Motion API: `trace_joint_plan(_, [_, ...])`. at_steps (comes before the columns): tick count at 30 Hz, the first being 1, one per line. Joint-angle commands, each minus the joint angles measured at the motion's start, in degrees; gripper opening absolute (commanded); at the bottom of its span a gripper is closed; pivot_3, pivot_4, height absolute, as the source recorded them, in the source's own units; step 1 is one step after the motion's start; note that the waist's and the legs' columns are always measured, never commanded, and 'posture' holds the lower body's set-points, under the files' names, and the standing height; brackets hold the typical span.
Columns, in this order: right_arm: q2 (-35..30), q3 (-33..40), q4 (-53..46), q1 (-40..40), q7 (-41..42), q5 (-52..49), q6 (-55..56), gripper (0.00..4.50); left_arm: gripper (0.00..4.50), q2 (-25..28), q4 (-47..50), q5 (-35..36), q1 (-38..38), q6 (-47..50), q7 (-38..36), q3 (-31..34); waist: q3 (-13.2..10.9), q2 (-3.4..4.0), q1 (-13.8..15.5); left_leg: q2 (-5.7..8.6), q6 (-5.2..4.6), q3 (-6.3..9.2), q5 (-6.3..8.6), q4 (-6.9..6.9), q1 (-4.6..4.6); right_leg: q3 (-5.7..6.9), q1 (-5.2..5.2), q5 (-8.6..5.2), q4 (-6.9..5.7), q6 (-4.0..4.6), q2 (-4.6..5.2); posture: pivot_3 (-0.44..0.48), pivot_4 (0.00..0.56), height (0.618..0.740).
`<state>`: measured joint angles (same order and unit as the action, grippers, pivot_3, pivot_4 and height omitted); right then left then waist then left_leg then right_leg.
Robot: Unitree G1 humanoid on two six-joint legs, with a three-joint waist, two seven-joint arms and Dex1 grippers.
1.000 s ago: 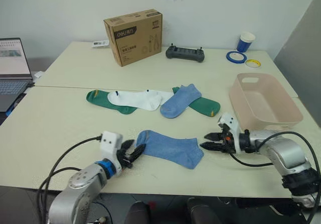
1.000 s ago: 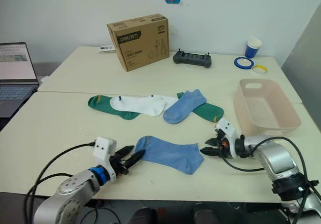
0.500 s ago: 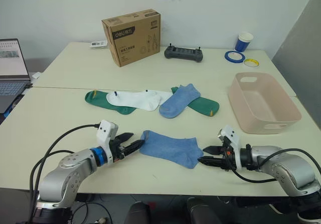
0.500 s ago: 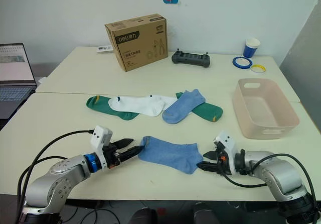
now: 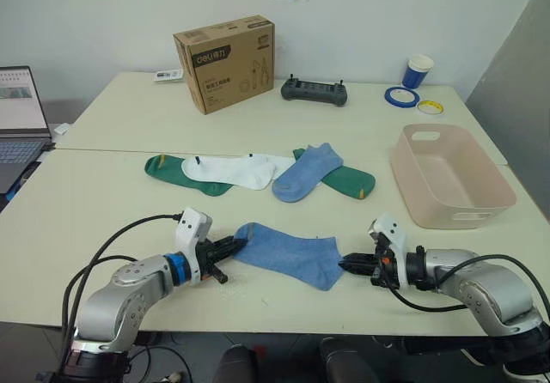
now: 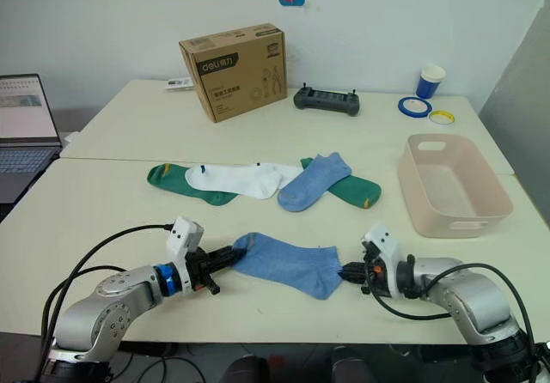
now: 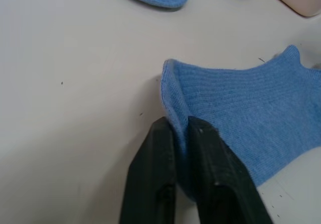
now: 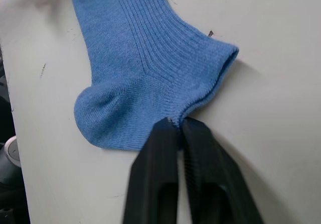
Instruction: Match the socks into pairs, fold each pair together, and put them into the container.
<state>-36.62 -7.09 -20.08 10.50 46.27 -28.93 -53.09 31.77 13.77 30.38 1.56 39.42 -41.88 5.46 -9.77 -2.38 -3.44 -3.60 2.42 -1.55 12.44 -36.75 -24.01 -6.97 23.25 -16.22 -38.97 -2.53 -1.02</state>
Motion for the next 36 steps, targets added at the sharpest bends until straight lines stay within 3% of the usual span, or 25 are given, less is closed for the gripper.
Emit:
trace_joint_plan(1, [-0.6, 0.4, -0.5, 1.1, 1.7, -1.5, 0.3, 0.02, 0.0, 0.2, 3.8, 1.4, -1.3, 0.2, 0.7, 1.6, 0.0, 0.0, 0.0, 0.0, 0.0, 0.0, 0.0, 0.0, 0.0, 0.01, 0.0, 0.0, 0.0, 0.0, 0.0, 0.0, 0.15, 0.74])
trace_joint_plan(10, [-7.8, -0.1, 4.3, 4.4, 11.8, -2.0, 2.4, 0.02, 0.0, -1.4, 16.6, 11.3, -9.9, 10.6, 5.6, 3.7, 0.0, -0.02, 0.0, 0.01, 0.0, -0.03, 0.0, -0.01, 0.01, -0.01, -0.01, -0.01, 0.02, 0.01, 0.06, 0.0, 0.15, 0.74])
trace_joint_plan(19, [-11.4, -2.5, 8.3, 6.8, 18.8, -0.9, 5.5, 0.02, 0.0, -9.2, 20.3, 9.2, -15.3, 6.0, 12.7, 0.5, 0.0, -0.05, 0.0, 0.05, 0.0, -0.08, 0.0, -0.05, 0.04, -0.08, -0.01, -0.01, 0.02, 0.02, 0.07, 0.0, 0.15, 0.74])
trace_joint_plan(36, [-11.1, -2.6, 9.4, 6.4, 19.0, 0.7, 6.3, 0.02, 0.0, -8.7, 16.7, 7.7, -16.9, 1.8, 12.3, 0.9, -0.1, -0.05, 0.0, 0.05, 0.0, -0.06, 0.01, -0.03, 0.05, -0.06, 0.05, -0.02, 0.05, 0.04, 0.06, 0.0, 0.15, 0.74])
